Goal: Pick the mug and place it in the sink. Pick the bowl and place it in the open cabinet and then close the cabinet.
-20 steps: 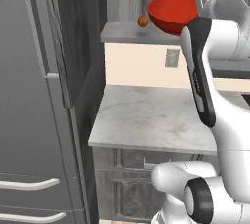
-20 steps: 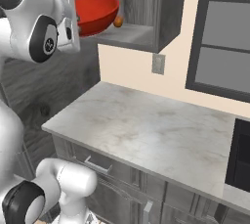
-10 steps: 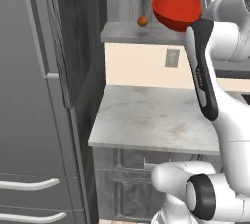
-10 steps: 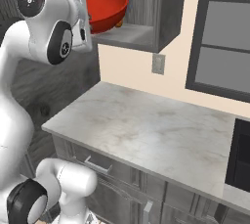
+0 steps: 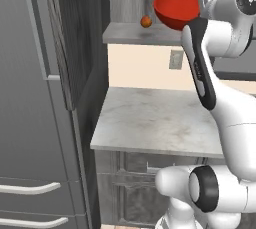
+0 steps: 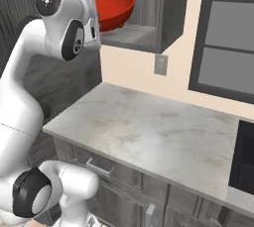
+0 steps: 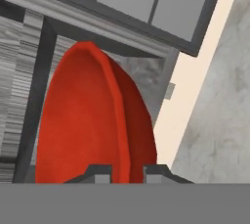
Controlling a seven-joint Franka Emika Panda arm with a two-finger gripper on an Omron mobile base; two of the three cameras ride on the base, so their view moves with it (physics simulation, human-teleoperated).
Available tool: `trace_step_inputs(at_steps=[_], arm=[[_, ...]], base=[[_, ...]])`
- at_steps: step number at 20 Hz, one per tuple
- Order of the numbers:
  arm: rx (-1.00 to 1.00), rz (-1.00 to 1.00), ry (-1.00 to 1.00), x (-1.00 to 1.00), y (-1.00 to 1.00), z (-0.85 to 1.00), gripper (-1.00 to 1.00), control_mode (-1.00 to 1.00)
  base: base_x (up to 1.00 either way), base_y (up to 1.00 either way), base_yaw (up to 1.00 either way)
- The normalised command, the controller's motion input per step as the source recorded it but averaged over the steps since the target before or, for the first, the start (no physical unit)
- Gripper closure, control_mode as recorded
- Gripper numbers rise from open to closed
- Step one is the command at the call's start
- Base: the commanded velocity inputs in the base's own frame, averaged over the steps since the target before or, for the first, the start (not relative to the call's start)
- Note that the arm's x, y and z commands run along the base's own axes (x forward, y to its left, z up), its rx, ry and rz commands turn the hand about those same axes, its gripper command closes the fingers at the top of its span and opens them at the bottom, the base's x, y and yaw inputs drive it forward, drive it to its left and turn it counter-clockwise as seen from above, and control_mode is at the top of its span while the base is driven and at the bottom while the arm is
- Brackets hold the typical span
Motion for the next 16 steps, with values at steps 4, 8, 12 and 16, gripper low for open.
trace_step_inputs(at_steps=[4, 8, 12, 16], arm=[[0.00, 0.00, 0.00, 0.18, -0.01, -0.04, 1.00, -1.00], [0.00, 0.00, 0.00, 0.17, 0.00, -0.16, 1.00, -1.00], [0.00, 0.00, 0.00, 0.18, 0.00, -0.21, 1.00, -1.00], [0.00, 0.00, 0.00, 0.20, 0.00, -0.20, 1.00, -1.00]], base=[[0.00, 0.00, 0.00], [0.00, 0.00, 0.00], [0.00, 0.00, 0.00], [0.00, 0.00, 0.00]])
